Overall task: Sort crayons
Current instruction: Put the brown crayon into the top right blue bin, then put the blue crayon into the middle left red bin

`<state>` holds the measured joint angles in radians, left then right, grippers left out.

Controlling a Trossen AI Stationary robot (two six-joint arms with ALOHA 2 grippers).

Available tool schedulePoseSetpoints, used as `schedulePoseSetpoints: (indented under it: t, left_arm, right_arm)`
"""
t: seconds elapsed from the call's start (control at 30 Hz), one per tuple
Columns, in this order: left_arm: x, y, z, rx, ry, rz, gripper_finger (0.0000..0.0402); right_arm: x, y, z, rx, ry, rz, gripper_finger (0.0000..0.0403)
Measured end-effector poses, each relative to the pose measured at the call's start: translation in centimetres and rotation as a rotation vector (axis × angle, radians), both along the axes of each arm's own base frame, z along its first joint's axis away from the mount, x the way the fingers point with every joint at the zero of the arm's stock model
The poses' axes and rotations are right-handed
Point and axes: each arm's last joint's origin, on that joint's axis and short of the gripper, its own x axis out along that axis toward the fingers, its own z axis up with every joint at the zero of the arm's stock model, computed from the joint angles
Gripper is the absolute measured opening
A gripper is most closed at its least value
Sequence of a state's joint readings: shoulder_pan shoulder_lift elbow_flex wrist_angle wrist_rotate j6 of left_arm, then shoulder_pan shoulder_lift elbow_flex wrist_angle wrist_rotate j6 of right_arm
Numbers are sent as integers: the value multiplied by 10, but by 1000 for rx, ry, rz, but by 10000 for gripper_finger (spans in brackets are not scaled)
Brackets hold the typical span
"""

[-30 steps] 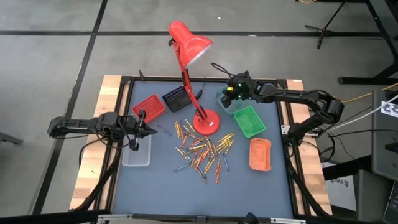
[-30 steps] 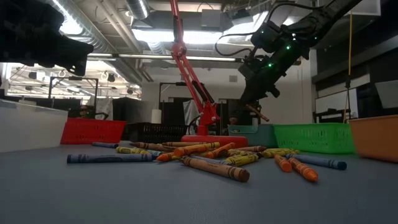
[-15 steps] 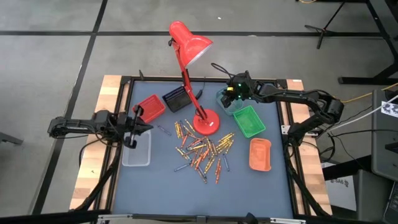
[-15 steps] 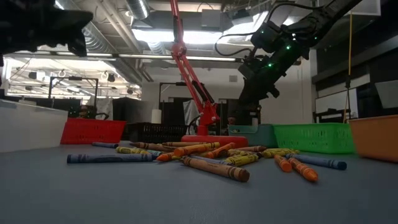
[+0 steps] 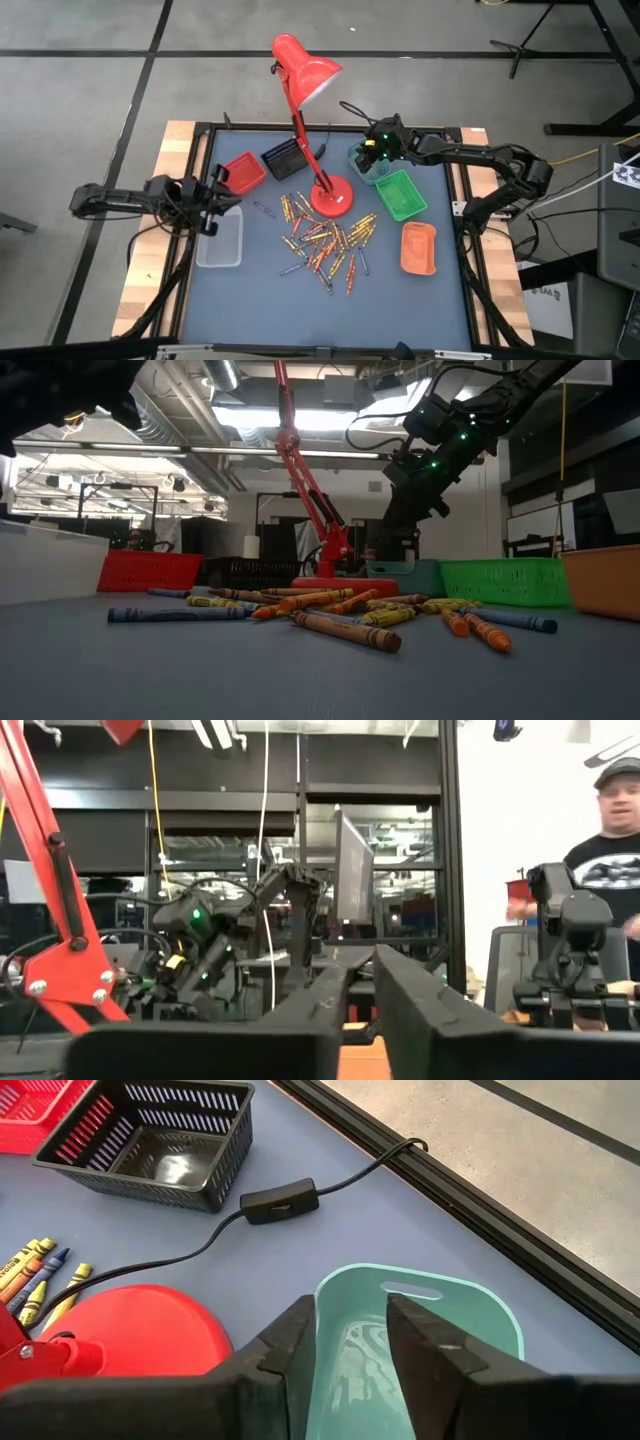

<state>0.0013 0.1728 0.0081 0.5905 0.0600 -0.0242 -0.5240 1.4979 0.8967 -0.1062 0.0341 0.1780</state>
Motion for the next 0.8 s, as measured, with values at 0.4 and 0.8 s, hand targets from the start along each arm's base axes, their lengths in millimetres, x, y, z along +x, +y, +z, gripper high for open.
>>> schedulePoseSetpoints:
  t: [0.4,0.8]
  left_arm:
    - [50,2,36,-16,398,71,108]
    - [92,3,20,19,1082,103,106]
  right_arm:
    - [0,0,0,0,0,1,124]
    - [0,0,0,1,1,1,124]
